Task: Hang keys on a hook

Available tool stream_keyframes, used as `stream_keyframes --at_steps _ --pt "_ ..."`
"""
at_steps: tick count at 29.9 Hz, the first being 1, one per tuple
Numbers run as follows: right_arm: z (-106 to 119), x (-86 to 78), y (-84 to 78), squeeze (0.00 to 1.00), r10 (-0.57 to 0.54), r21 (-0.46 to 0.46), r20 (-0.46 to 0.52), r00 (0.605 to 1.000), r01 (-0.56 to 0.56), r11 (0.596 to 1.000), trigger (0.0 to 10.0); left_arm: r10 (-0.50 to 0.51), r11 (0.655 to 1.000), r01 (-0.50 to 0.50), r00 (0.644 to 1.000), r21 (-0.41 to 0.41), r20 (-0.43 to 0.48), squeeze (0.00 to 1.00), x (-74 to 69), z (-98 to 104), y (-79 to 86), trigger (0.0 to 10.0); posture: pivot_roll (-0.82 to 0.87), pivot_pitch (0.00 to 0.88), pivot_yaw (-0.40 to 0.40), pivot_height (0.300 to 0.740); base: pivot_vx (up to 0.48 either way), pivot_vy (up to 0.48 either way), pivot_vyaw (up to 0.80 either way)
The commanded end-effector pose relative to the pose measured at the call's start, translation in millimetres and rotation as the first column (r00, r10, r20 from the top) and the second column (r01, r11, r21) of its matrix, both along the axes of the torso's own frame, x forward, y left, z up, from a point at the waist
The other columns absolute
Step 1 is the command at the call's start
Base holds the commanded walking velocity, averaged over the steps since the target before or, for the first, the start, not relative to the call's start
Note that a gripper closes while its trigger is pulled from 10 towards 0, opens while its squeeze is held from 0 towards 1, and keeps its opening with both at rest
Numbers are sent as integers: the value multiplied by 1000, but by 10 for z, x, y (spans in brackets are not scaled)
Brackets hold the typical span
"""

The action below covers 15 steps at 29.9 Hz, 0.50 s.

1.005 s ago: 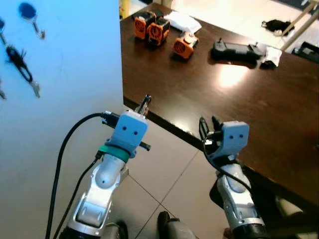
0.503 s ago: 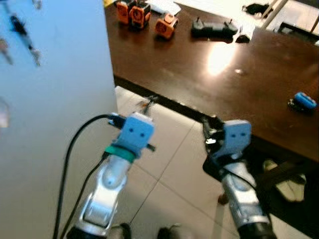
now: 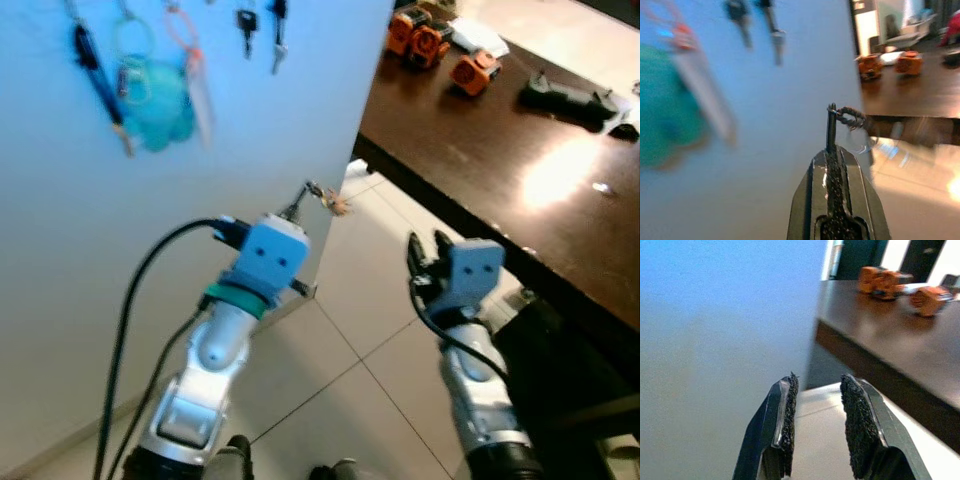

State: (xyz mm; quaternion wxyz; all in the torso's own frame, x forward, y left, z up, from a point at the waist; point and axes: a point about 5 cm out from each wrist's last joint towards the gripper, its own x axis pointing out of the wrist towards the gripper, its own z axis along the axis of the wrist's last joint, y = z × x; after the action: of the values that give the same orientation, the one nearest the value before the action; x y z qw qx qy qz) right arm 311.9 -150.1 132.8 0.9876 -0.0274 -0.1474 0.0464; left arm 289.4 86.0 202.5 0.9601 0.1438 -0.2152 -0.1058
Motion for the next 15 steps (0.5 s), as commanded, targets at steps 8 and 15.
stream_keyframes --at_steps 8,15 --pt "-35 3 -50 0 -18 -3 -12 1000 18 1000 10000 -64 997 66 996 -29 65 0 33 205 -218 10000 -46 129 -28 740 0 0 800" --pt "-38 -7 -72 0 -30 -1 -11 999 30 1000 10000 -77 996 81 994 -40 79 0 45 273 -263 10000 -55 131 -25 740 0 0 800"
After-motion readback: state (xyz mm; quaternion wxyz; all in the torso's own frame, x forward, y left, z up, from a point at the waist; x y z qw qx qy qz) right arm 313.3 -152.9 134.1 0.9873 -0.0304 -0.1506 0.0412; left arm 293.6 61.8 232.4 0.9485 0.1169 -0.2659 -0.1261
